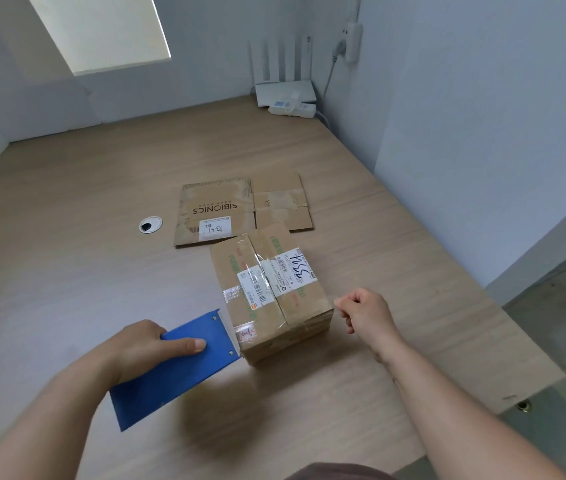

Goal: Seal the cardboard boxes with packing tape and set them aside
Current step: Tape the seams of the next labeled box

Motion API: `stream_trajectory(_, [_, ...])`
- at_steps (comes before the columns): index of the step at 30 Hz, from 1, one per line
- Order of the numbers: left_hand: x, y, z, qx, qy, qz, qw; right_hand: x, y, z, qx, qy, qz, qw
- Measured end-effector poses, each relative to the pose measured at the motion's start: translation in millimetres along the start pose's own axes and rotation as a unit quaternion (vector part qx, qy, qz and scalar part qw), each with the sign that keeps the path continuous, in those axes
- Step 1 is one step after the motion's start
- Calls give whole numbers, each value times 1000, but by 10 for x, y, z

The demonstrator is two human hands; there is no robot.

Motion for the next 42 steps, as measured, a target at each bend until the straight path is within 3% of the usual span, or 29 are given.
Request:
stream_trajectory(6, [-118, -185, -13, 38, 25, 29, 999, -57, -71, -83, -82, -79, 52, 992])
stream_trajectory(8, [-123, -235, -16, 47, 28, 32, 998, -88, -35, -122, -15, -101, 41, 994])
stream_trajectory(10, [-108, -324, -45, 56, 29, 27, 998, -91, 67, -191, 135, -112, -23, 984])
stream_trajectory(13, [-95, -483, -132, 83, 26, -1, 996, -43, 166, -11, 108, -2, -149, 983])
stream_trajectory(16, [-74, -653, -260, 111, 32, -28, 993, -47, 2, 266, 147, 106, -125, 975])
stream_trajectory(21, [-22, -839, -379, 168, 48, -27, 984, -77, -282, 362, 249, 85, -100, 959])
stream_trajectory(28, [129, -926, -356, 202, 73, -31, 976, -63, -495, 348, 376, 125, -96, 913])
stream_trajectory(34, [395, -966, -152, 166, 93, -65, 980, -96, -507, 394, 435, 106, -80, 891])
stream_trajectory(42, [172, -988, -459, 5, 106, -84, 991, -58, -428, 475, 447, 97, -79, 886])
Point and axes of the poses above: each hand's wrist, its own x-axis away from the middle knuckle, its own y-axis out of the back of the hand, z = x × y, the point moved 3 cm from there along -x, towards the middle knuckle
